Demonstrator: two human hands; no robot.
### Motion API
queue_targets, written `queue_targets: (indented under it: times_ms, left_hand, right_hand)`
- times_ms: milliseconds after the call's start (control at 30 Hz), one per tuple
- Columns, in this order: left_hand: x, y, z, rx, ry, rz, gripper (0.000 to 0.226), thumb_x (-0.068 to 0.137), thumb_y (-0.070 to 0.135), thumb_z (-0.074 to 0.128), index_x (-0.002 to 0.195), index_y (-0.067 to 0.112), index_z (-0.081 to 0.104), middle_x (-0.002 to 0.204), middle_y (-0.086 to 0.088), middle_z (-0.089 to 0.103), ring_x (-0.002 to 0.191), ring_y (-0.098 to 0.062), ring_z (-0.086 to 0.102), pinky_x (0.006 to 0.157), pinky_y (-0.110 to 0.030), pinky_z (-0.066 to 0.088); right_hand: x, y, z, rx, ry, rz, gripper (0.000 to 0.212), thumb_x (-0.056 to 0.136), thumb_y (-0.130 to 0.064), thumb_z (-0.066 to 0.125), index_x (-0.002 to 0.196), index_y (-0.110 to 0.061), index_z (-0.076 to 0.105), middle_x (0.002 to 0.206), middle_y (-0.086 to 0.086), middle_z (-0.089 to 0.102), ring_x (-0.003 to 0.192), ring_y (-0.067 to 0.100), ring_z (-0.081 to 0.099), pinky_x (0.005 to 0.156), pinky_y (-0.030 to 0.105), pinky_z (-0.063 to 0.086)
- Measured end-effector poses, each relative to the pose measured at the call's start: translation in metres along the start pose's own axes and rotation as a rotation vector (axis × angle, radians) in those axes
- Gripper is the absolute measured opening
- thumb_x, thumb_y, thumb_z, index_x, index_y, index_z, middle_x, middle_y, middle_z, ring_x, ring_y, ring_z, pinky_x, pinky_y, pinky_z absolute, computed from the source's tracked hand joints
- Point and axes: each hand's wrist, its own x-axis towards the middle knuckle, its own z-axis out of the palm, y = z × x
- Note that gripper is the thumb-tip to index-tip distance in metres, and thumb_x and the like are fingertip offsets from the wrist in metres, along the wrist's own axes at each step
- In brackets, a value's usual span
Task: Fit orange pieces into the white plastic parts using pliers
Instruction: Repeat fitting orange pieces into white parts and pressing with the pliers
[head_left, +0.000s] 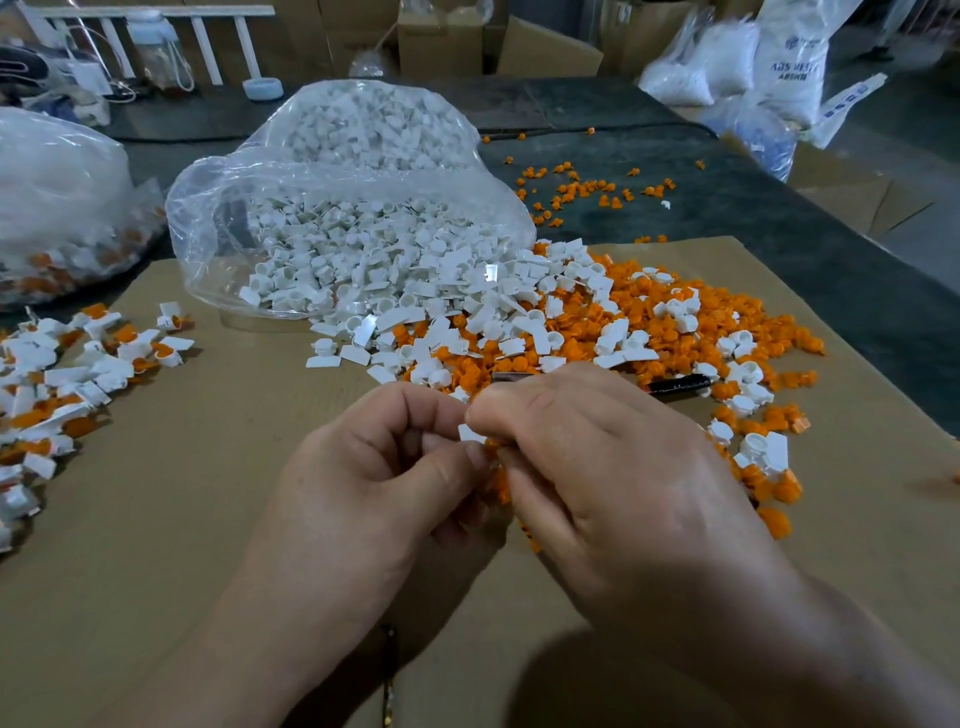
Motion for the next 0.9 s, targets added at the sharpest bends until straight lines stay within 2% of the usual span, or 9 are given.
queue_targets:
  times_ms: [100,167,233,333,500,600,700,833,900]
  left_hand:
    - [0.000,-0.007,-0.002,0.034,0.016,0.016,0.018,0.065,0.035,0.076,0.081,0.027,0.072,0.060,-0.004,0.065,0.052,-0.014,0.061,0.051,-0.024,0.050]
    - [0.000,-0.011,-0.002,0.067,0.038,0.019,0.020,0.064,0.035,0.074,0.083,0.028,0.072,0.062,-0.004,0.065,0.054,-0.018,0.062,0.053,-0.035,0.051]
    - [0.000,-0.013,-0.003,0.114,0.041,0.035,0.022,0.066,0.036,0.073,0.086,0.028,0.071,0.063,-0.003,0.065,0.055,-0.019,0.060,0.052,-0.038,0.048]
    - [-0.001,-0.014,-0.002,0.125,0.040,0.039,0.025,0.066,0.037,0.073,0.089,0.026,0.071,0.063,-0.001,0.064,0.055,-0.017,0.058,0.051,-0.035,0.046]
    - [0.001,-0.012,-0.002,0.083,0.045,0.019,0.022,0.064,0.038,0.073,0.083,0.027,0.072,0.060,0.002,0.063,0.052,-0.011,0.059,0.049,-0.019,0.046]
    - [0.002,-0.011,-0.003,0.040,0.053,-0.013,0.024,0.062,0.037,0.075,0.082,0.026,0.072,0.060,-0.001,0.063,0.051,-0.012,0.058,0.048,-0.019,0.046]
    - [0.007,-0.010,-0.006,-0.005,0.070,-0.048,0.021,0.063,0.023,0.079,0.083,0.023,0.072,0.058,-0.001,0.061,0.050,-0.010,0.057,0.046,-0.017,0.045]
    - [0.013,-0.008,-0.012,-0.068,0.121,-0.068,0.017,0.063,0.019,0.076,0.078,0.026,0.074,0.057,-0.001,0.059,0.050,-0.010,0.058,0.045,-0.019,0.047]
    - [0.013,-0.007,-0.015,-0.091,0.110,-0.066,0.024,0.056,0.026,0.080,0.079,0.026,0.074,0.058,-0.003,0.059,0.053,-0.012,0.058,0.047,-0.020,0.048]
  right_hand:
    - [0.000,-0.002,-0.001,0.015,-0.027,-0.067,0.025,0.087,-0.005,0.061,0.110,-0.016,0.062,0.096,-0.004,0.063,0.089,0.018,0.056,0.067,0.037,0.052]
    - [0.001,-0.003,-0.003,0.013,-0.069,-0.087,0.023,0.088,-0.006,0.058,0.109,-0.015,0.062,0.095,-0.002,0.063,0.089,0.020,0.056,0.064,0.040,0.053]
    - [0.002,-0.004,-0.004,0.000,-0.100,-0.072,0.025,0.085,-0.003,0.061,0.106,-0.015,0.063,0.094,-0.002,0.064,0.088,0.020,0.056,0.064,0.040,0.053]
    - [0.002,-0.005,-0.004,0.011,-0.118,-0.019,0.029,0.082,-0.002,0.066,0.106,-0.017,0.064,0.092,-0.004,0.064,0.086,0.018,0.057,0.064,0.038,0.054]
    - [0.001,-0.005,0.000,0.041,-0.095,0.016,0.031,0.083,-0.003,0.065,0.109,-0.019,0.065,0.097,-0.004,0.066,0.091,0.017,0.061,0.069,0.038,0.056]
    - [-0.001,0.000,0.001,0.024,-0.035,0.039,0.032,0.087,-0.013,0.065,0.118,-0.021,0.063,0.108,-0.006,0.066,0.103,0.012,0.059,0.083,0.034,0.054]
    - [-0.003,0.016,-0.006,-0.115,0.006,0.149,0.042,0.088,-0.028,0.059,0.129,-0.020,0.055,0.125,-0.003,0.059,0.119,0.015,0.051,0.100,0.035,0.044]
    - [-0.004,0.034,-0.015,-0.370,-0.370,0.359,0.062,0.084,-0.055,0.030,0.140,-0.031,0.024,0.136,-0.006,0.038,0.124,0.017,0.034,0.103,0.037,0.035]
    - [-0.006,0.041,-0.016,-0.409,-0.449,0.372,0.063,0.081,-0.059,0.025,0.139,-0.034,0.021,0.135,-0.008,0.038,0.121,0.016,0.034,0.101,0.037,0.035]
